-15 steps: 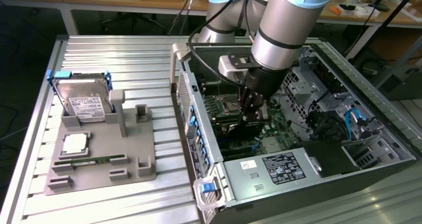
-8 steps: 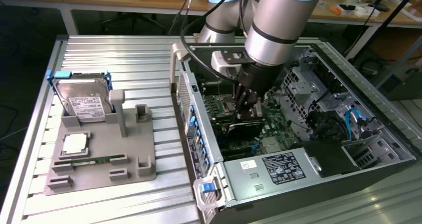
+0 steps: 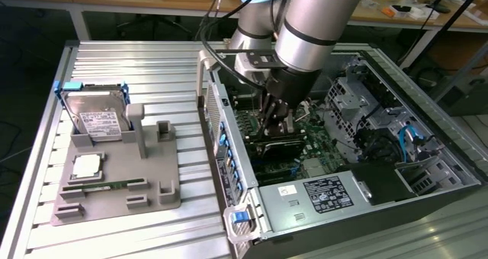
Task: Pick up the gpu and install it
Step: 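Press down on the gpu until it lock into place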
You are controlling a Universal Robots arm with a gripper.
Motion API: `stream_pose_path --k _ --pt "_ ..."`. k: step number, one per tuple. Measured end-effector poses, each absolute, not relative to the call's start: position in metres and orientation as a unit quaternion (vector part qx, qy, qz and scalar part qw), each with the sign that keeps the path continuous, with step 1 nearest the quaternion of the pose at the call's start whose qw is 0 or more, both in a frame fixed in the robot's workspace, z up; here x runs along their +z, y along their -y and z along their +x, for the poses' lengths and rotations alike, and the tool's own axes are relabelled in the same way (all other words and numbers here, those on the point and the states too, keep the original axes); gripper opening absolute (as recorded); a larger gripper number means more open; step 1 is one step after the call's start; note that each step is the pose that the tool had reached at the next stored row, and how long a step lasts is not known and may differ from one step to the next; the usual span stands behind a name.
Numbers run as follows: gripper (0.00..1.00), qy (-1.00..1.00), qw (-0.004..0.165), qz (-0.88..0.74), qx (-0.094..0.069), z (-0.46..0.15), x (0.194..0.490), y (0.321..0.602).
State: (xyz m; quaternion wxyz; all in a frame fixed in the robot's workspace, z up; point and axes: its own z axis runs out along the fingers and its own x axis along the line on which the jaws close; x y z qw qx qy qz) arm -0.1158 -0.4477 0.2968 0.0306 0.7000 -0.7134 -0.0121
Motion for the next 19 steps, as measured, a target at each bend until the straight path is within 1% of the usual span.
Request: stream_pose_path --k 5,13,19 --pt "0.11 0.713 0.038 0.7 -0.019 -0.133 0.297 0.443" --pt "0.11 0.713 0.043 0.7 -0.014 -0.15 0.298 0.437" --pt "0.11 0.713 0.044 0.7 -0.013 -0.159 0.298 0.437"
